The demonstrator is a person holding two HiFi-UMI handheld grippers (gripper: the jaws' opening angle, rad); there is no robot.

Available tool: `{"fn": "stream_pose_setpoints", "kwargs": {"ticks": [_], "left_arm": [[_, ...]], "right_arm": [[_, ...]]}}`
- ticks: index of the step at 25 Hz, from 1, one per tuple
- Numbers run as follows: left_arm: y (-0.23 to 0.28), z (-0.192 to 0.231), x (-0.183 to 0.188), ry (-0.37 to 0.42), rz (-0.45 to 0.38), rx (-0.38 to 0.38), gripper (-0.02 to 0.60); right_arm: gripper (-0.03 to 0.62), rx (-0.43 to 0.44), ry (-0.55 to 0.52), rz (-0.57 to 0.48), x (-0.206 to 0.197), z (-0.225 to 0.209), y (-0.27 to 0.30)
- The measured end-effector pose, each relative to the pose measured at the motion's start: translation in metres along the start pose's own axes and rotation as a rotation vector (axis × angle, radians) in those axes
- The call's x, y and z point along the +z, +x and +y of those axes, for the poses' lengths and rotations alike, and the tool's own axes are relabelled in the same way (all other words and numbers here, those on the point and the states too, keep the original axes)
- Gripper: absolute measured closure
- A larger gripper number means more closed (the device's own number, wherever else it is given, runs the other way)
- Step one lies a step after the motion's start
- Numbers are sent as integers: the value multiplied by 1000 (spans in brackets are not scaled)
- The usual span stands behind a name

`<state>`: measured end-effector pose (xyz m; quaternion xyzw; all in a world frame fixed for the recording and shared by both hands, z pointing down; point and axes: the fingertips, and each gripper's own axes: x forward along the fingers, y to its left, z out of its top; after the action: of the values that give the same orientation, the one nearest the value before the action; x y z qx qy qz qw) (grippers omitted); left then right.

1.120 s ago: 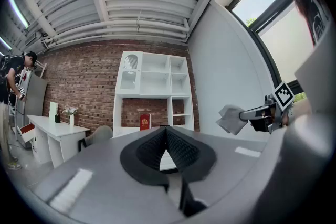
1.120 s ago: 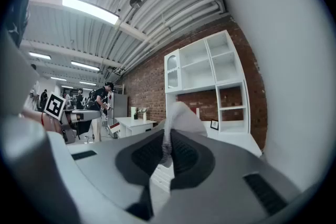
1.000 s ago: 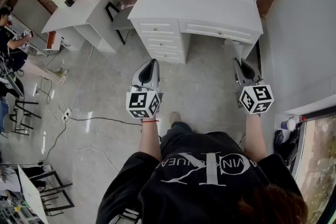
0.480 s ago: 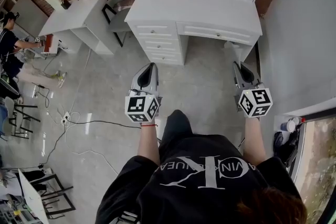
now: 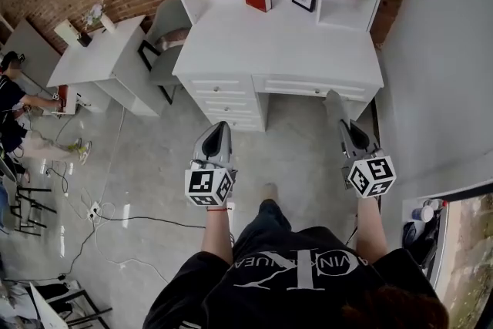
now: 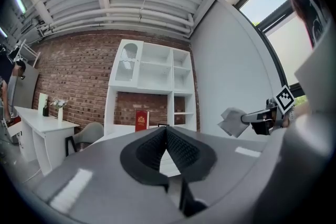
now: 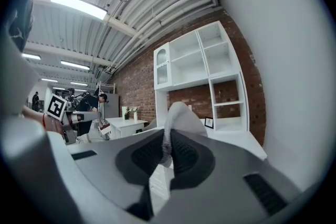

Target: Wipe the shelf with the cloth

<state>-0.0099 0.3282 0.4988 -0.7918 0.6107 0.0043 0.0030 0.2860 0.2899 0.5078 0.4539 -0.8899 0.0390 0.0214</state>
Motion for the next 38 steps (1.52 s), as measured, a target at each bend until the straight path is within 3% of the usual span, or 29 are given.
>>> {"fn": "stream_pose_setpoints", "kwargs": {"ticks": [4,10,25,38], "left_arm": [[45,26,-5,1,28,-13,572],[113,59,11,-2,-1,-45,572],[235,157,10,25,2,-59,572],[316,184,3,-11,18,-52,572]], "right_arm": [[565,-15,25,-1,4,-14,46],[563,-17,-1,-8,21,-28,111],[563,-2,6,-38,36,-55,271],[563,46,0,-40,50,-82,348]]}}
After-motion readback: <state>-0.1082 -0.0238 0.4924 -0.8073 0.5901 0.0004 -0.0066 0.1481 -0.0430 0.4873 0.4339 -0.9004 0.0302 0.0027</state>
